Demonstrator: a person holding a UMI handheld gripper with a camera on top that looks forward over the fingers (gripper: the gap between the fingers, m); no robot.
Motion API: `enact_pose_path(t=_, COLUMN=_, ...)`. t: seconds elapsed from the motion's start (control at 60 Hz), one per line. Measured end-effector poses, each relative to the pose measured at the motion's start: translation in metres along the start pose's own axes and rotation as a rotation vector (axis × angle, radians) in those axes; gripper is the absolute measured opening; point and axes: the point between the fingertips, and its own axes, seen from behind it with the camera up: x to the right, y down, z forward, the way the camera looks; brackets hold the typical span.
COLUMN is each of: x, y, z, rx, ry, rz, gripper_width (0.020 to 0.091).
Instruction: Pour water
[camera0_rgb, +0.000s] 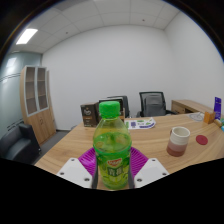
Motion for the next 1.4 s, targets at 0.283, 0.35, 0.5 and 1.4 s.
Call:
enact_pose_path(t=0.283, x=0.045, y=-0.027, z=0.015, rx=-0.119, ry=-0.010, rz=0.413, gripper_width=0.0418)
enact_pose_path(t=0.35, x=0.061, y=-0.042, z=0.025, rx=-0.121, ry=-0.004, rz=0.576, gripper_width=0.0419)
enact_pose_path(t=0.5, x=0.094, y=-0.061, z=0.044, rx=-0.108, ry=0.015, rz=0.968, gripper_width=0.0417)
enact_pose_path(t=1.4, x=0.151, y=-0.096, z=0.038, rx=-0.137, ry=0.035, rz=1.160, gripper_width=0.0417)
